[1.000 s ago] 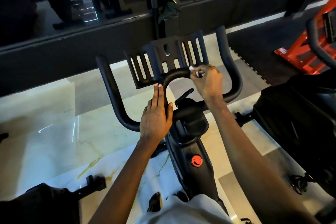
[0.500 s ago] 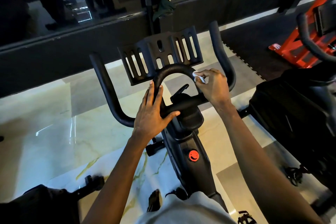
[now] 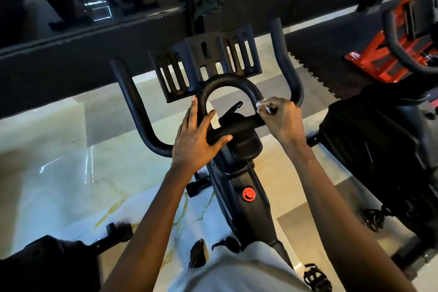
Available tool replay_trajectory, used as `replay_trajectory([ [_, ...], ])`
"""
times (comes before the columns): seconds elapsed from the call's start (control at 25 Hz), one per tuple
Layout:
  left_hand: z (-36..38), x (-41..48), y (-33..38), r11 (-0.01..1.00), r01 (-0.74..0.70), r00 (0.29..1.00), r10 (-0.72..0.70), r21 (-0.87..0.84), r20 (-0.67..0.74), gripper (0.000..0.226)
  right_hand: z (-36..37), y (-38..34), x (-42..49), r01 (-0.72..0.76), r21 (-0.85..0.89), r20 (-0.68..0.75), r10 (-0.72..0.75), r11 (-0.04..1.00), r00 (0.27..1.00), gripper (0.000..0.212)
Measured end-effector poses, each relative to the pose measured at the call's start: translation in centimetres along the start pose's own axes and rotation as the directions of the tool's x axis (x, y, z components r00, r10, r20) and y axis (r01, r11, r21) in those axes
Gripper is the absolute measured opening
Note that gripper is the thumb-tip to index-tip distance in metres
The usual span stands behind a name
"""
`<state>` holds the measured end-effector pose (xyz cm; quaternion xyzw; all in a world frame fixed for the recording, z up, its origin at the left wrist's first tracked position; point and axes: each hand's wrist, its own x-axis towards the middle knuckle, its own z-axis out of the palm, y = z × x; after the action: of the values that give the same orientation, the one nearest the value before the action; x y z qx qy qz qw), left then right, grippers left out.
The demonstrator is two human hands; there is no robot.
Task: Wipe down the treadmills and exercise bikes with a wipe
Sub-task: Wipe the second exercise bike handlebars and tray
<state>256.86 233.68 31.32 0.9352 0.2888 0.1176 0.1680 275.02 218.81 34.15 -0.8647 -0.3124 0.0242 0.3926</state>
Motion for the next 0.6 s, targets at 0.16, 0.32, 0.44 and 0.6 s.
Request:
replay_trajectory([
  [0.16,-0.8,-0.3,-0.8,0.992,-0.014,0.998,0.022,-0.123,0.065,0.087,0.5,-0.1,-2.3,-0.108,0.141,0.001,0.109,0.984,0.994,0.011],
  [0.32,-1.2,-1.2,-2.1,0.974,-0.049,0.997,0.060,-0.220,0.044,0.083,1.1,-1.0,-3.5,-0.056,0.114,-0.014,0.058,0.992,0.998,0.012],
  [0.44,-1.2,-1.1,-2.4,0.961,-0.062,0.997,0.071,-0.270,0.023,0.082,1.9,-1.8,-4.5,-0.038,0.081,-0.102,0.047,0.996,0.994,0.014],
  [0.6,-1.3,-1.0,-2.9,0.941,-0.063,0.994,0.089,-0.332,0.062,0.085,3.5,-3.5,-5.5,0.088,0.042,-0.067,-0.085,0.995,0.994,0.019],
])
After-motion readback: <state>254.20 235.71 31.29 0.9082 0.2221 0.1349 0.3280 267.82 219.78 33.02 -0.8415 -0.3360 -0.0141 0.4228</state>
